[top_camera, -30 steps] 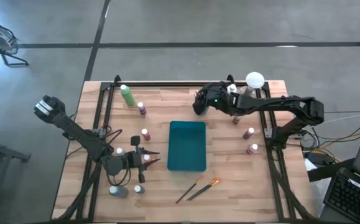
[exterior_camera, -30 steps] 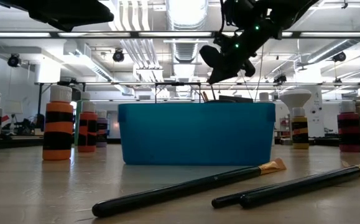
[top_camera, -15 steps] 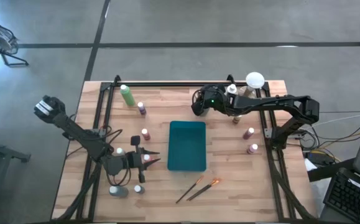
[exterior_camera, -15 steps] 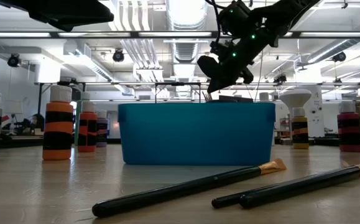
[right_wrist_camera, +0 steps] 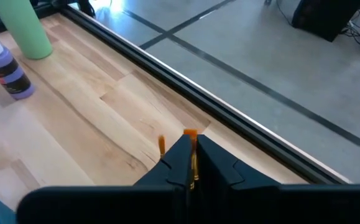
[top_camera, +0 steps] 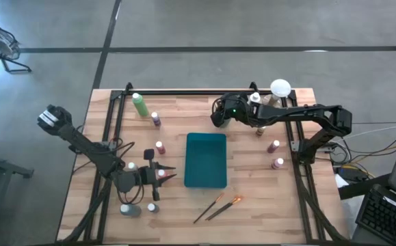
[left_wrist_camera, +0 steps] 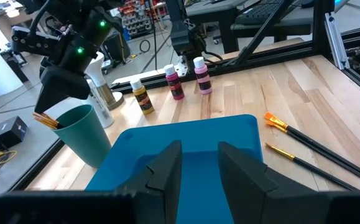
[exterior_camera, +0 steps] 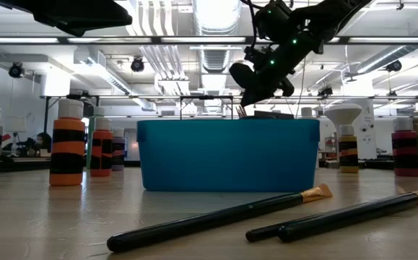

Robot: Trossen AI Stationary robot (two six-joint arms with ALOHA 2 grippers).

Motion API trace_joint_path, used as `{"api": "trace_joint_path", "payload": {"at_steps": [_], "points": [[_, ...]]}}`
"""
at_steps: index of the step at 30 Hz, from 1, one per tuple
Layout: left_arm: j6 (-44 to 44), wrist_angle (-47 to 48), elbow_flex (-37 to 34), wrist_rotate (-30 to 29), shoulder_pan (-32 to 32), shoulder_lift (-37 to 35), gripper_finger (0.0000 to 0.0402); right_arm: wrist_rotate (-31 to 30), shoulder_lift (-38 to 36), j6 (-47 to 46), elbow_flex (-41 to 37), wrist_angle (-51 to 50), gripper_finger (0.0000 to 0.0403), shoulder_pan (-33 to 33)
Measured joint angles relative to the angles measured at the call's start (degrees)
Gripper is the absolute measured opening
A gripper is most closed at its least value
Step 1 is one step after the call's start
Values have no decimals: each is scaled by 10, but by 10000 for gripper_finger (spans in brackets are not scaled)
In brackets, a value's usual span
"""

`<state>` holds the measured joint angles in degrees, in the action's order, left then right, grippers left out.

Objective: Pick & Place Paint Supplies
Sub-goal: Put the gold paint brush into the green cup

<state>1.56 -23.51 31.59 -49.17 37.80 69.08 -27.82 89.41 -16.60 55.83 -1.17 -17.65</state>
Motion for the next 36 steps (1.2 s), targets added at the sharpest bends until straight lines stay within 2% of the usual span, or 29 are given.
{"api": "trace_joint_path", "payload": {"at_steps": [9,15,20,27,28,33,36], "points": [[0,0,0,0,0,0,110,11,-7,7,12,-3,109,1],[0,0,0,0,0,0,110,13,-23,36,49,-28,148,2],[0,0,0,0,0,0,110,14,-33,61,126,-130,167,7],[3,0,0,0,0,0,110,18,-32,56,268,-331,186,12],[4,0,0,0,0,0,110,32,-32,46,288,-362,187,11],[4,0,0,0,0,0,110,186,-35,50,378,-476,171,28],[4,0,0,0,0,0,110,206,-35,52,419,-543,150,75]]}}
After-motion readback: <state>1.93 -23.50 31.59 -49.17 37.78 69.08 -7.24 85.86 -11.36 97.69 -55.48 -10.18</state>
